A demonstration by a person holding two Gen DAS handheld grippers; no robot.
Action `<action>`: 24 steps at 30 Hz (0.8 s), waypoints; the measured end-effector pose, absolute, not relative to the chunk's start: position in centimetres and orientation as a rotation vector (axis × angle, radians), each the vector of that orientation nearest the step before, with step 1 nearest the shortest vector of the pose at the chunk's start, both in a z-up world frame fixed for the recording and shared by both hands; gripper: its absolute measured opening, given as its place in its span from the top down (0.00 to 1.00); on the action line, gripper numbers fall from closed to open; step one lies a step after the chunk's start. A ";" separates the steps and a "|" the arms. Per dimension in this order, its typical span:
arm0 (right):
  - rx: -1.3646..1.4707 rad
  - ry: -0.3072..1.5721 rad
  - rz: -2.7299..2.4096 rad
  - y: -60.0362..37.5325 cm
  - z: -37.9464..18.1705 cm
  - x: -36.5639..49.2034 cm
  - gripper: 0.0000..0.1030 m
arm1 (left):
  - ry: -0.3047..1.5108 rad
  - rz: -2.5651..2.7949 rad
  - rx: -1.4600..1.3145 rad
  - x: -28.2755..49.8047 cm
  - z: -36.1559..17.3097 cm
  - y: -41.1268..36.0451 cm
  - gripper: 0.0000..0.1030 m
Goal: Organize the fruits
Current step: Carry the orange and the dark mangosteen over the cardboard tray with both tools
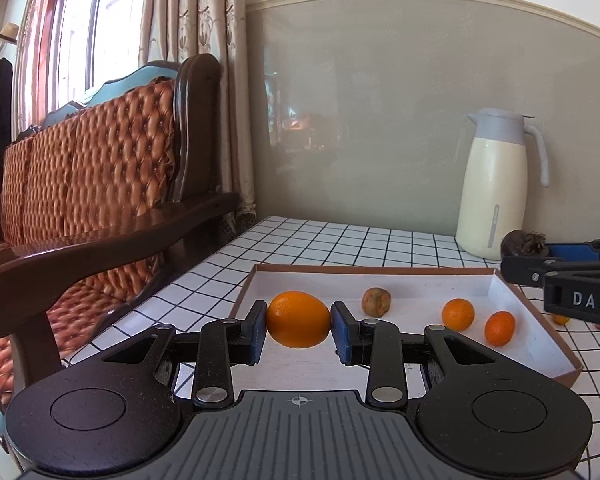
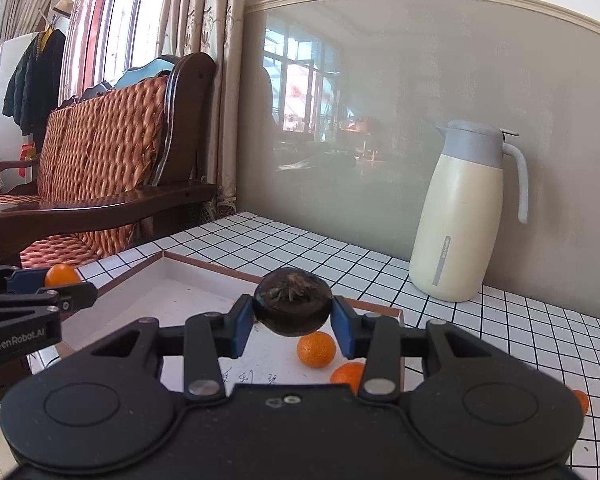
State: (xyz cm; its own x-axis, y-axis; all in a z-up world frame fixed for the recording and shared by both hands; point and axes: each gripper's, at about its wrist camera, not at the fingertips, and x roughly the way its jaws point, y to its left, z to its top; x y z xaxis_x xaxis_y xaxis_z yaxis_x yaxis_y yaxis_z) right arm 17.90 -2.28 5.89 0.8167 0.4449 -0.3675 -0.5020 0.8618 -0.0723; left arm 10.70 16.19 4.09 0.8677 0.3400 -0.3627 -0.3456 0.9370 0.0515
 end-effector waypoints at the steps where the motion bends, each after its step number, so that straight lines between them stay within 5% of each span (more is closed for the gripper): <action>1: -0.172 0.351 0.504 -2.2 5.8 18.1 0.67 | 0.378 0.360 -0.016 10.9 4.0 16.3 0.66; 24: -0.168 0.364 0.467 -2.0 5.2 23.4 0.67 | 0.371 0.391 -0.059 16.9 4.0 18.7 0.66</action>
